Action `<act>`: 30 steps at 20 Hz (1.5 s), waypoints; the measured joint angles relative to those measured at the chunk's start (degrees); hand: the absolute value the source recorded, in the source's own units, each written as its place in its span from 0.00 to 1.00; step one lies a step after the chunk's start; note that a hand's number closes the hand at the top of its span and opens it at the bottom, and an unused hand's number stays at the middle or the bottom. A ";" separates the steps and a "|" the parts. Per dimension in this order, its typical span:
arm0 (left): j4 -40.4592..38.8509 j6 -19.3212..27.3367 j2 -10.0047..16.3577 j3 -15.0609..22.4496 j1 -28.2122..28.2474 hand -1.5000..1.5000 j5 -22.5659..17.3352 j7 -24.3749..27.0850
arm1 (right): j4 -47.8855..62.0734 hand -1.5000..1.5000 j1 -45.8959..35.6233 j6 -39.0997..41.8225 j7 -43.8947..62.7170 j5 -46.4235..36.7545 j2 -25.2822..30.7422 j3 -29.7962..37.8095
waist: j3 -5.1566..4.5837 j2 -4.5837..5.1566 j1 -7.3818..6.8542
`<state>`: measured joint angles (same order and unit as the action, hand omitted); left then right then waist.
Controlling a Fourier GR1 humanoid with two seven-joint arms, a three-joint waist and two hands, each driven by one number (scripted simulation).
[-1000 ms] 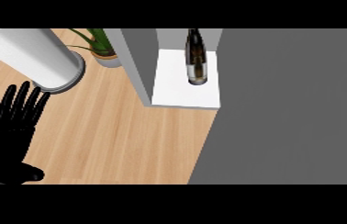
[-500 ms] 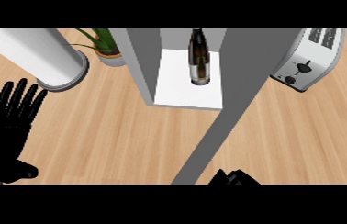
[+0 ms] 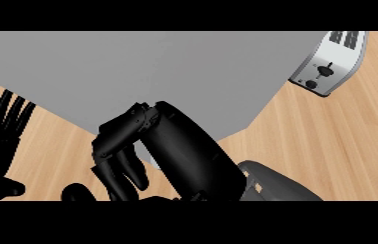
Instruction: Pick up the wine, place it into the cabinet and close the cabinet
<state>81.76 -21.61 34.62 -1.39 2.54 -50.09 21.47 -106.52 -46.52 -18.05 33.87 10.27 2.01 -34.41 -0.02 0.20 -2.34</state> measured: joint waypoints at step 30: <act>-4.47 -4.62 -3.38 -5.41 -2.73 0.00 3.43 -2.13 | 33.16 1.00 -7.59 16.50 -24.94 9.83 -0.22 12.83 | -0.69 -2.39 0.62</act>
<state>77.29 -26.23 31.25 -6.80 -0.20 -46.65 19.34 -73.36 -54.11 -1.55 8.93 20.09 1.79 -21.57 -0.71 -2.19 -1.72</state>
